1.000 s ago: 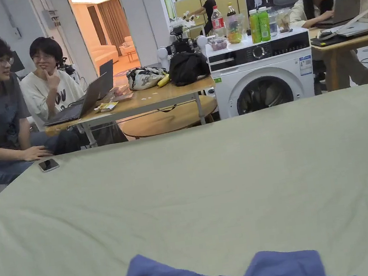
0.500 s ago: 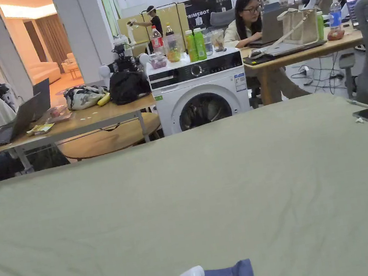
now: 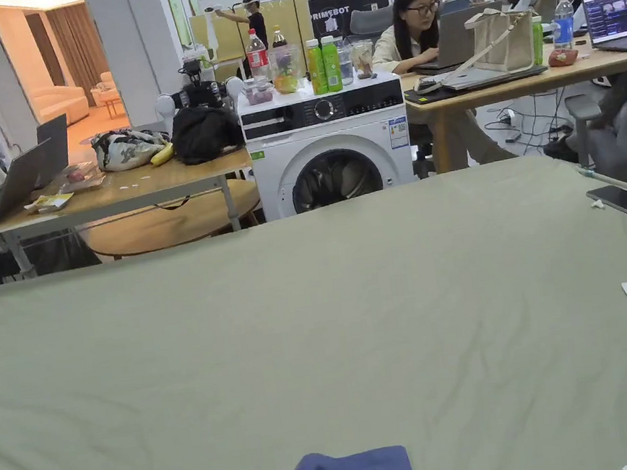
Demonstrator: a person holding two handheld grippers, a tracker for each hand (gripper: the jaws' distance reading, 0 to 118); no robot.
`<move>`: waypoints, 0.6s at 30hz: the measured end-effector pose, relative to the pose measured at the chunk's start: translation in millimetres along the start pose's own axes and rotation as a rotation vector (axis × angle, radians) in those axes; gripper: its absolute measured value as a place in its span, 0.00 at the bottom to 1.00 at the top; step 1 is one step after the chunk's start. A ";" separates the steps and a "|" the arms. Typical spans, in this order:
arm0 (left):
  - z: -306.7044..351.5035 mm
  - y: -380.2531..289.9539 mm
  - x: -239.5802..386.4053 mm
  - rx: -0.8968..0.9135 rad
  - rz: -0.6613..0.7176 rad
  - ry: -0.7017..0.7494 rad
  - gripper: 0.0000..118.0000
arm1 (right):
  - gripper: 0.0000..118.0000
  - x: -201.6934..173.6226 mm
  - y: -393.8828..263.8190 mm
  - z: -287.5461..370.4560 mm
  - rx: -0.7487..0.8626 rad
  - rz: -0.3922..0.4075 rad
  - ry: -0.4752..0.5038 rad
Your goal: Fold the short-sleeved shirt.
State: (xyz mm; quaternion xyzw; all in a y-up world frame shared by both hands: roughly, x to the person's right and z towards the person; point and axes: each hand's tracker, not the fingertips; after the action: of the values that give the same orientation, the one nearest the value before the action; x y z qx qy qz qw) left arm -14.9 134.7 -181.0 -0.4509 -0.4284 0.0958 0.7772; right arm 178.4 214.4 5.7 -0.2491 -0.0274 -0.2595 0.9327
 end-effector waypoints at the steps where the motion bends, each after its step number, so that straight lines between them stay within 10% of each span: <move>1: 5.2 0.7 -3.2 0.057 0.039 -0.023 0.01 | 0.00 -2.5 -1.4 0.8 -0.005 0.013 -0.004; 7: 65.9 8.4 -17.1 0.232 0.193 -0.206 0.04 | 0.00 -13.3 -3.1 -19.7 -0.055 0.047 -0.005; 11: 129.4 10.0 -46.2 0.362 0.250 -0.197 0.52 | 0.00 -31.3 9.3 -77.7 -0.213 0.100 0.080; 15: 162.9 -0.9 -89.9 0.392 0.318 -0.086 0.56 | 0.00 -27.2 1.5 -138.2 -0.411 0.222 -0.084; 18: 160.5 -7.8 -112.9 0.348 0.376 -0.089 0.60 | 0.00 -22.4 4.1 -133.3 -0.361 0.167 -0.037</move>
State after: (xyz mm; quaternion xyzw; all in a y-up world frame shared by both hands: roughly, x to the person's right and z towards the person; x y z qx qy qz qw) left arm -206.9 169.1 -204.0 -0.3774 -0.3476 0.3307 0.7921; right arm 150.7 164.1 -116.7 -0.4182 0.0231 -0.1775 0.8905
